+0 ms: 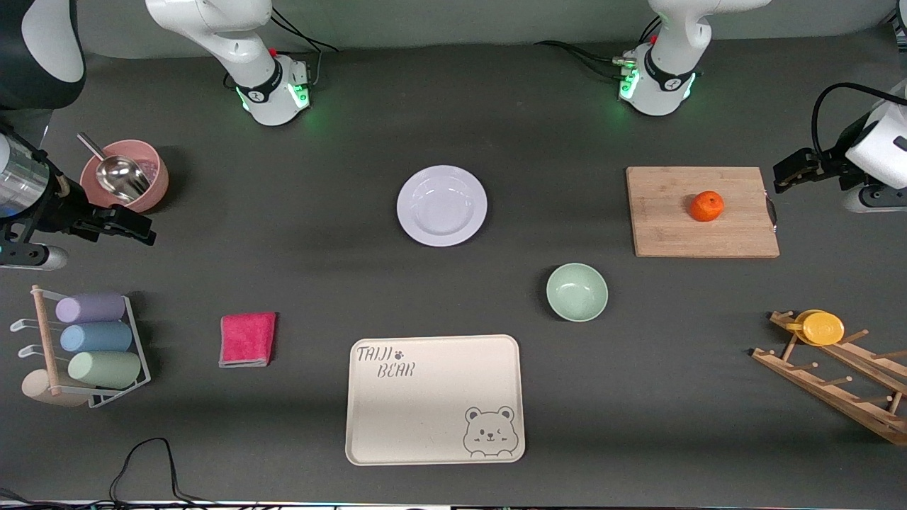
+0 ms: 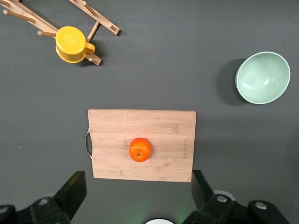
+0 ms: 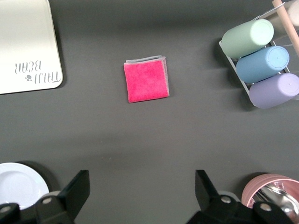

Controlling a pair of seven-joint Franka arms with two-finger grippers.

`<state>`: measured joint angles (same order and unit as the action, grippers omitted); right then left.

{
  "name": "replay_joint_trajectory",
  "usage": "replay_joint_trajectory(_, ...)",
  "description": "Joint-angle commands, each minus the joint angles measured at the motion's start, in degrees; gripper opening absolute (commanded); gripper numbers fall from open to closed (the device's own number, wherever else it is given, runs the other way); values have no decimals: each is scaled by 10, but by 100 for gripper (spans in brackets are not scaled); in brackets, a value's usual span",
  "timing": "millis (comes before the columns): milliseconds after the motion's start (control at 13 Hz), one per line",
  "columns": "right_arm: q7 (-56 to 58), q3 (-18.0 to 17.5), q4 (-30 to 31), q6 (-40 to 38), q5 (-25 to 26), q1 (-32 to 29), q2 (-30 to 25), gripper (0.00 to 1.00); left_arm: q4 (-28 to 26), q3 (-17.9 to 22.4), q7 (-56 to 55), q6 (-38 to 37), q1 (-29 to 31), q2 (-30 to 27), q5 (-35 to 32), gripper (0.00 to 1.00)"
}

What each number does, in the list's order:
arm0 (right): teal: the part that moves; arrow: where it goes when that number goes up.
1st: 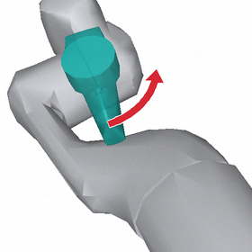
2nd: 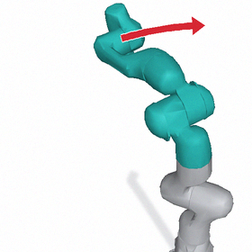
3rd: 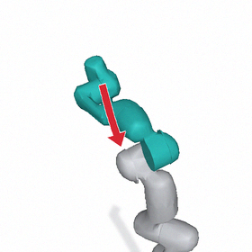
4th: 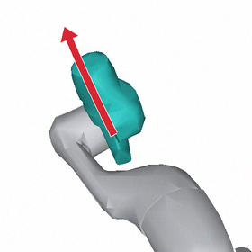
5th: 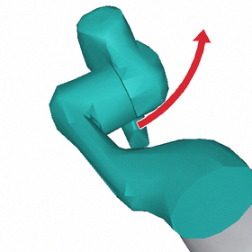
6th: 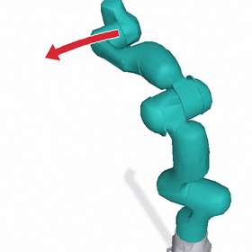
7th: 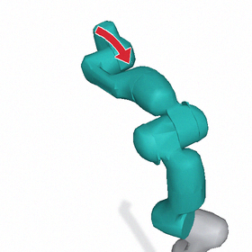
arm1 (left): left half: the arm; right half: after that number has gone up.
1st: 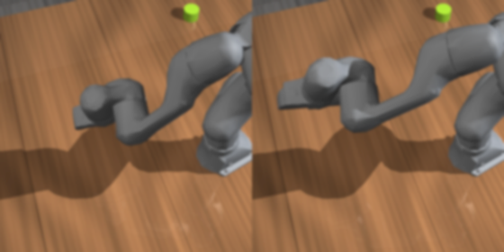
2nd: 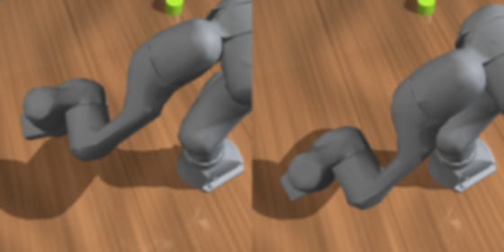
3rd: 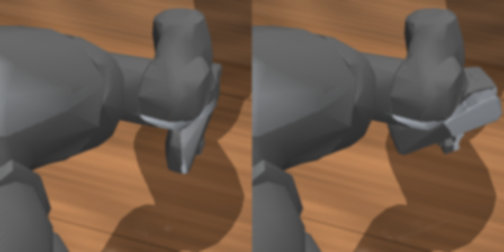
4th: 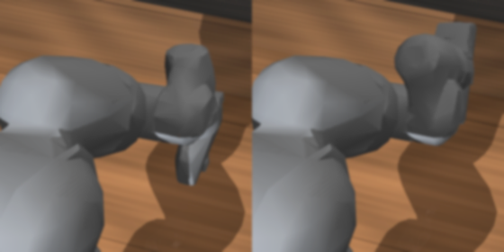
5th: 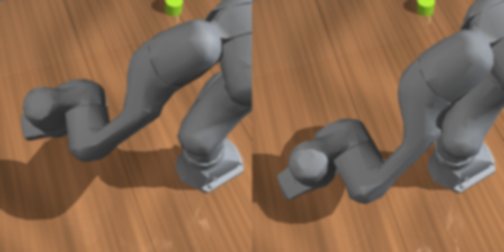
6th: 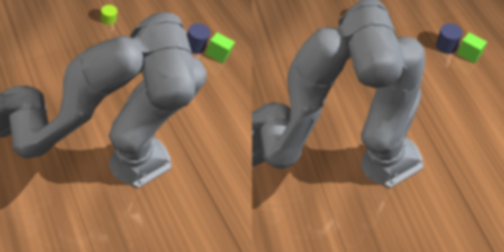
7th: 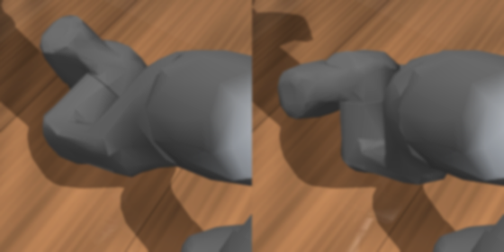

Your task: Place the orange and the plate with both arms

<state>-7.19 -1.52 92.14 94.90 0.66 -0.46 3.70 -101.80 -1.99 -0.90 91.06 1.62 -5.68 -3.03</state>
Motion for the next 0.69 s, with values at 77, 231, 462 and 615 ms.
replay_joint_trajectory(77,10,3,4,6,-28,2,-9,100,22,4,34,-31,1,5,9,100)
replay_joint_trajectory(231,10,2,7,8,-29,4,-8,100,34,4,23,-38,2,9,9,100)
replay_joint_trajectory(462,10,3,18,19,-29,3,-7,100,35,4,24,-39,2,11,8,100)
replay_joint_trajectory(615,10,2,24,21,-30,4,-4,100,34,4,21,-47,4,9,8,100)
